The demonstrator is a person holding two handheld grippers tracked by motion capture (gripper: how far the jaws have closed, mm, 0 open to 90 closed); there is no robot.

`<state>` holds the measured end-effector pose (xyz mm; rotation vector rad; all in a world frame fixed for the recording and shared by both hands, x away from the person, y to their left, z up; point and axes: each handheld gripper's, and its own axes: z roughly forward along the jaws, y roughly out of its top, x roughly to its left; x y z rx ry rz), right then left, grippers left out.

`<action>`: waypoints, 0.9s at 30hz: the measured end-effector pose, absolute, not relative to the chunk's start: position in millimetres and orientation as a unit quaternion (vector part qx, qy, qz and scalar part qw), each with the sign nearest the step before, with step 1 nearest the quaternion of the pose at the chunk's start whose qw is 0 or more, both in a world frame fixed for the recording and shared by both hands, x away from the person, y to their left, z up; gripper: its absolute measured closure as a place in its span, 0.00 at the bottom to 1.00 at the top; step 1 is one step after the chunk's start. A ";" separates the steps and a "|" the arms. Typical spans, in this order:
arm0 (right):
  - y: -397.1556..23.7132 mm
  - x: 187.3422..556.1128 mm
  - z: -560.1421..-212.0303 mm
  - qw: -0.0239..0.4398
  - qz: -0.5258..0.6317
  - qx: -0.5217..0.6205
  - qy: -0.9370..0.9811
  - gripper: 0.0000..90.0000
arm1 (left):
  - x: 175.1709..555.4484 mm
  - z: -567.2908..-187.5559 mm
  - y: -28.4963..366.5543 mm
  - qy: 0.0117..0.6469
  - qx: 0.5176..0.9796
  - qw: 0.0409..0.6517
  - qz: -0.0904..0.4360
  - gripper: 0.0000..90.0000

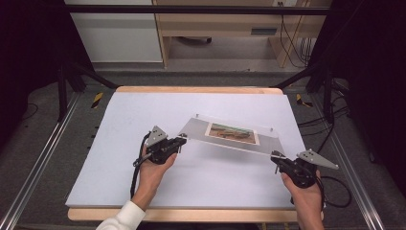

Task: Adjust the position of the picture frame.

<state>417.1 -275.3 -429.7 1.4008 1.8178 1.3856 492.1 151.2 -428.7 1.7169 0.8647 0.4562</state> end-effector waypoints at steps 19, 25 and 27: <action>-265.3 437.0 -417.6 0.231 0.515 0.495 0.661 0.94 | 483.2 -419.0 164.1 0.370 0.713 0.552 0.224 0.92; -253.5 450.0 -414.7 0.226 0.517 0.487 0.667 0.94 | 480.0 -417.3 175.9 0.379 0.705 0.553 0.232 0.92; -250.8 452.3 -414.5 0.224 0.518 0.484 0.668 0.94 | 479.3 -416.3 180.9 0.384 0.701 0.554 0.235 0.92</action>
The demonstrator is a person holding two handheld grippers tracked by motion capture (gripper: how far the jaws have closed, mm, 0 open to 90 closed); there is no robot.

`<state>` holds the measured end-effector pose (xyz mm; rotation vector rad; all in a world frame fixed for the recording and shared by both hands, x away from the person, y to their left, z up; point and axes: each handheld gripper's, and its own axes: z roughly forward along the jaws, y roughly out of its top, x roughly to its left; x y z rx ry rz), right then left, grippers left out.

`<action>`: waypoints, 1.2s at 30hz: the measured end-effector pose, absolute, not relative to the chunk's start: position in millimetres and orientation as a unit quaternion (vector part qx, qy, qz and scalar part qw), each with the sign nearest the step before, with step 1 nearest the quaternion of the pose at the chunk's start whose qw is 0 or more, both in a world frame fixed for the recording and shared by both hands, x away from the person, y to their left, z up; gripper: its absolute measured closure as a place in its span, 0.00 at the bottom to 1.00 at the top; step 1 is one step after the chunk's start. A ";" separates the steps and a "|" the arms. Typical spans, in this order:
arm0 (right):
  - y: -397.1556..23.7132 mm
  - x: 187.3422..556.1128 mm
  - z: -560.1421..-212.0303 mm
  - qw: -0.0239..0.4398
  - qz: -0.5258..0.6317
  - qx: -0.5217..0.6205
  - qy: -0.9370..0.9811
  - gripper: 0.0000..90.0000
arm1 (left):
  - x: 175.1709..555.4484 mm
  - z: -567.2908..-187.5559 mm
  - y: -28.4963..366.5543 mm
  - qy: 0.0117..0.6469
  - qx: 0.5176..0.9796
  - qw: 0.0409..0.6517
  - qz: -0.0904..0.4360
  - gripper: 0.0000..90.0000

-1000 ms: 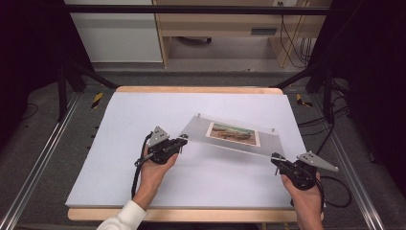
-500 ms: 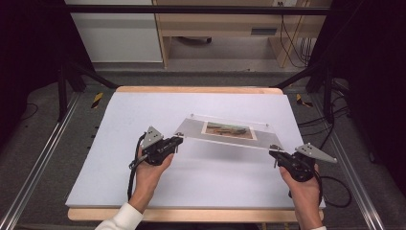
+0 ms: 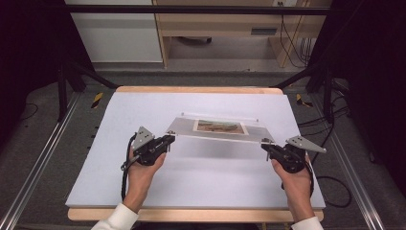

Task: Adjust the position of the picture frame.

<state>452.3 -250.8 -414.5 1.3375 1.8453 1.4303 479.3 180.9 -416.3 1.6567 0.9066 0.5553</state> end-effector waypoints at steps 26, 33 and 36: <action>-207.7 488.7 -410.2 0.209 0.529 0.463 0.680 0.94 | 474.9 -411.9 221.7 0.414 0.674 0.553 0.261 0.92; -196.6 497.5 -408.5 0.209 0.529 0.457 0.684 0.94 | 477.5 -413.6 229.8 0.421 0.670 0.551 0.266 0.92; -195.4 498.5 -409.0 0.210 0.528 0.456 0.685 0.94 | 479.0 -414.9 230.7 0.421 0.670 0.550 0.267 0.92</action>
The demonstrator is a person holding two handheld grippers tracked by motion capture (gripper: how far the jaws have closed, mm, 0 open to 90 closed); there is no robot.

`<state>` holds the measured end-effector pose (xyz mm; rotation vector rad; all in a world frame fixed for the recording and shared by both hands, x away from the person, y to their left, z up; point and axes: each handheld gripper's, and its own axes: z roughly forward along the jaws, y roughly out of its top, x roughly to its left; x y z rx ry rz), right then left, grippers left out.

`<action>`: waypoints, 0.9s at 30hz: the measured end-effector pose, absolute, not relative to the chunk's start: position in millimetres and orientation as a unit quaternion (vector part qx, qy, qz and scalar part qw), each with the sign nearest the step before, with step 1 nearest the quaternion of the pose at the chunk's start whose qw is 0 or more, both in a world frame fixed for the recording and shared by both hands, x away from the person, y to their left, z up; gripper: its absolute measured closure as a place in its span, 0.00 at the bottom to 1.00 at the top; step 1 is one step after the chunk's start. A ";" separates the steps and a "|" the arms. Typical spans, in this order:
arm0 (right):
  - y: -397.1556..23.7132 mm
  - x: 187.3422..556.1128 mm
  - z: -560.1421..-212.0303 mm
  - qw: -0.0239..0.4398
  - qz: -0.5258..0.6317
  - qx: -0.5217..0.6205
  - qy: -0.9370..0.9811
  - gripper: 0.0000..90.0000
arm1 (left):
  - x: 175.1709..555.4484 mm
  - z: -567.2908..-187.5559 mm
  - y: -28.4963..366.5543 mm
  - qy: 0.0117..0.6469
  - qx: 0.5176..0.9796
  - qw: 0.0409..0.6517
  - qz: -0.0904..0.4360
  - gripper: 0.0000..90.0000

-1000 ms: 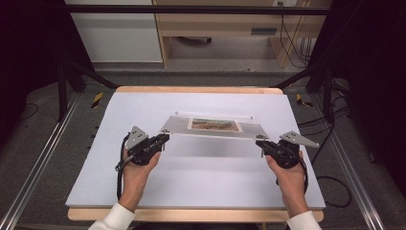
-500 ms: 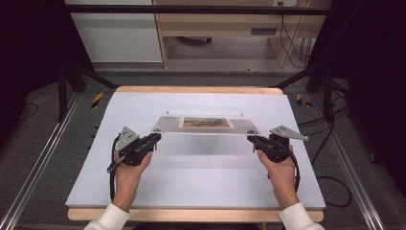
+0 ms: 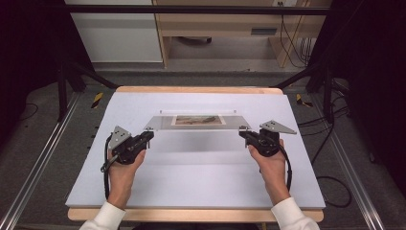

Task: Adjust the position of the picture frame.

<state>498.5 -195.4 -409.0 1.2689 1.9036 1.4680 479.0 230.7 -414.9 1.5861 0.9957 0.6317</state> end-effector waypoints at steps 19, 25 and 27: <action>-199.7 501.6 -417.3 0.211 0.520 0.466 0.685 0.94 | 492.8 -430.5 225.9 0.419 0.674 0.550 0.260 0.92; -200.8 496.3 -424.8 0.205 0.518 0.467 0.687 0.94 | 487.7 -434.3 225.9 0.420 0.681 0.545 0.250 0.92; -201.6 495.3 -426.1 0.205 0.517 0.469 0.686 0.94 | 486.3 -434.5 225.2 0.421 0.681 0.545 0.249 0.92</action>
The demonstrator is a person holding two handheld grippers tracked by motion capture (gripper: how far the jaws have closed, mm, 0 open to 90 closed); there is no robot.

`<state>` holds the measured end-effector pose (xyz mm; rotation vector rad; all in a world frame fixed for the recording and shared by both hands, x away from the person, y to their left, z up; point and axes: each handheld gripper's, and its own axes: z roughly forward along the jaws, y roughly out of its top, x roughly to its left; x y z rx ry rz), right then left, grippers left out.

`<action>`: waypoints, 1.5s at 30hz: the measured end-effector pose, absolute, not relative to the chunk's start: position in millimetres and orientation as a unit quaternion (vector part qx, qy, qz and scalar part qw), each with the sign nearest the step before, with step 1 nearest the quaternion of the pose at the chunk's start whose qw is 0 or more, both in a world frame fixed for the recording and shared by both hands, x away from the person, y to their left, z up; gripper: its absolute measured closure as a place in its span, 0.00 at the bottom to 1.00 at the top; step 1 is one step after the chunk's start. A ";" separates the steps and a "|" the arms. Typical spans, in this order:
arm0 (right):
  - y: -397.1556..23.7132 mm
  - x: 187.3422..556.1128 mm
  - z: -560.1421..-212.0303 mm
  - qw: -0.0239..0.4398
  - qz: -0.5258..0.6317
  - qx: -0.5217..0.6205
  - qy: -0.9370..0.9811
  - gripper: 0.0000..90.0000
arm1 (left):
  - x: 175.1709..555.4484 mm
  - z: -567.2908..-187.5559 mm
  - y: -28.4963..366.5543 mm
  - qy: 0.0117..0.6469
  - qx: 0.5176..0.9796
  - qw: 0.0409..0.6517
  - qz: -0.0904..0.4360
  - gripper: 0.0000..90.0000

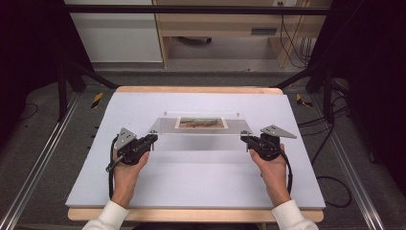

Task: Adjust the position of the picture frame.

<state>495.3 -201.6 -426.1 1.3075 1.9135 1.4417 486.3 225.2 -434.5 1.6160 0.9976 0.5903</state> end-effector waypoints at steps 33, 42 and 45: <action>-200.8 482.4 -451.8 0.169 0.484 0.457 0.727 0.94 | 475.6 -455.4 226.4 0.426 0.724 0.488 0.238 0.93; -200.7 480.9 -457.5 0.160 0.473 0.457 0.736 0.94 | 474.2 -460.7 227.5 0.426 0.733 0.479 0.227 0.93; -200.1 480.0 -459.9 0.158 0.465 0.458 0.741 0.94 | 473.1 -463.6 227.8 0.427 0.737 0.474 0.223 0.93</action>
